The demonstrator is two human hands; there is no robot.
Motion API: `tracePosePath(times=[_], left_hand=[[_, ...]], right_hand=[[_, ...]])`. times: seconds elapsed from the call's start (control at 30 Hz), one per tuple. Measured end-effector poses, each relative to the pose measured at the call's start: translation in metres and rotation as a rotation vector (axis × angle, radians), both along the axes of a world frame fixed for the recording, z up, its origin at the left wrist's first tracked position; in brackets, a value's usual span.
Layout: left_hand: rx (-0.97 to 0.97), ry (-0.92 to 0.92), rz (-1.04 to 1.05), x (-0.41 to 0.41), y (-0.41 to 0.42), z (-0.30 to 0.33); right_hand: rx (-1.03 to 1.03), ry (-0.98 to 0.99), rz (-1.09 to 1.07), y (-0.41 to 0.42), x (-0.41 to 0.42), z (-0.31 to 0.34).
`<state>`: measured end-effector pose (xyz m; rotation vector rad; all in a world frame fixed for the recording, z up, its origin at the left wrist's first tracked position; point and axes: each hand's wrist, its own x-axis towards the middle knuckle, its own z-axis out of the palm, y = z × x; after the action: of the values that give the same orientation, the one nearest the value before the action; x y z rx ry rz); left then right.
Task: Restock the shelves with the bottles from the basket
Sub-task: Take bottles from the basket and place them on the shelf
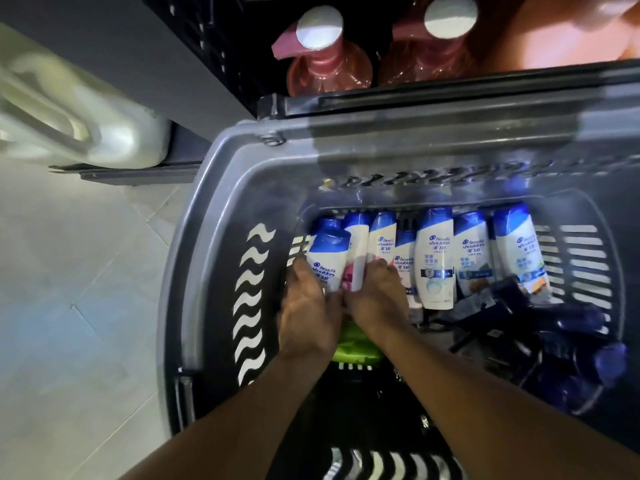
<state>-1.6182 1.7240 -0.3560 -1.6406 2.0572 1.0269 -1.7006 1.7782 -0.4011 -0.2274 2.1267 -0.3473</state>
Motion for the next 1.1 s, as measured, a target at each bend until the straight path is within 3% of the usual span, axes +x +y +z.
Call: tracePosePath(times=[0.23,0.57,0.7,0.8,0.97,1.1], left_hand=[[0.012,0.083,-0.006,0.006,-0.004,0.018],[0.012,0.187,-0.206,0.009,-0.020,0.053],[0.103,0.246,-0.042,0.008,-0.031,0.084],[0.190,0.277,0.050,0.008,-0.028,0.119],[0.464,0.443,0.266,-0.003,-0.011,0.210],[0.564,0.541,0.355,-0.002,0.009,0.289]], right_hand=[[-0.099,-0.122,-0.235,0.004,0.002,0.016],[-0.069,-0.555,-0.111,0.048,-0.075,0.064],[-0.088,-0.754,-0.209,0.065,-0.096,0.107],[-0.132,-0.839,-0.142,0.076,-0.109,0.155],[-0.196,-0.794,-0.095,0.094,-0.113,0.237],[-0.284,-0.782,-0.168,0.110,-0.108,0.316]])
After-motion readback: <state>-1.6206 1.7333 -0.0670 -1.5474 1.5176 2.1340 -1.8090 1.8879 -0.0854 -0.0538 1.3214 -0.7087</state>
